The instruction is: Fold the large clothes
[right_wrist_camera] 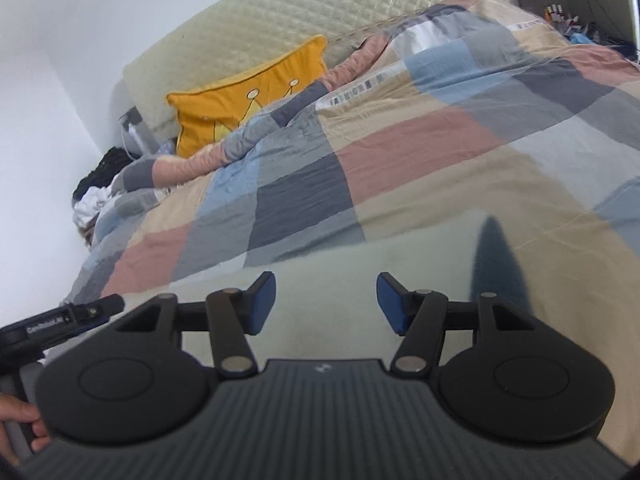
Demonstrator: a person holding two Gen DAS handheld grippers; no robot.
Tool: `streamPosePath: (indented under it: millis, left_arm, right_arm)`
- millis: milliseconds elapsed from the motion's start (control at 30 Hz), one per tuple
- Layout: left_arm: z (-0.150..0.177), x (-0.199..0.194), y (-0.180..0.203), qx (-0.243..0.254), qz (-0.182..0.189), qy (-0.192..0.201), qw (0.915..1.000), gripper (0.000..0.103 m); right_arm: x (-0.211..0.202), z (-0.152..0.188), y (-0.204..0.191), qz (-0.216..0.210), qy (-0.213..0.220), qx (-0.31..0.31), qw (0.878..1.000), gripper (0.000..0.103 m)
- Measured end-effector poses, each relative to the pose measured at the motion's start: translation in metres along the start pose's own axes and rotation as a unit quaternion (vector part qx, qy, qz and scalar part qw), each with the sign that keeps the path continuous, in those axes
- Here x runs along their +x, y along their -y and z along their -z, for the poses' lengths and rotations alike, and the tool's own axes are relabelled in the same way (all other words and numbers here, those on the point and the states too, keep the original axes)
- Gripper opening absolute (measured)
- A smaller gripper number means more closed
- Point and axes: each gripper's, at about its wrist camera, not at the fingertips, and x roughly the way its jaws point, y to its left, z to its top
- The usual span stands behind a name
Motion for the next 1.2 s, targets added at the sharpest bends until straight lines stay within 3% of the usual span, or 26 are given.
streamPosePath:
  millis: [100, 200, 533, 733, 1000, 1200]
  left_arm:
    - [0.006, 0.017, -0.005, 0.000, 0.007, -0.013, 0.9999, 0.061]
    - [0.011, 0.031, -0.016, -0.015, 0.008, -0.021, 0.9996, 0.061]
    - [0.022, 0.061, -0.017, 0.015, -0.012, -0.028, 0.9994, 0.061]
    - [0.026, 0.051, -0.010, 0.026, -0.023, -0.019, 0.9992, 0.061]
    - [0.039, 0.008, 0.000, 0.023, -0.016, -0.015, 0.9995, 0.061]
    - [0.058, -0.027, 0.026, 0.076, -0.010, -0.008, 0.9970, 0.061]
  right_arm:
    - [0.014, 0.002, 0.000, -0.003, -0.018, -0.002, 1.000, 0.060]
    - [0.032, 0.010, -0.004, 0.023, -0.037, -0.044, 0.998, 0.059]
    - [0.057, 0.015, -0.002, 0.037, -0.037, -0.066, 0.996, 0.058]
    - [0.046, 0.020, -0.006, 0.040, -0.022, -0.067, 0.997, 0.059]
    - [0.010, 0.032, -0.027, 0.042, -0.011, -0.086, 0.995, 0.059]
    - [-0.023, 0.045, -0.045, 0.027, -0.013, -0.095, 0.995, 0.060]
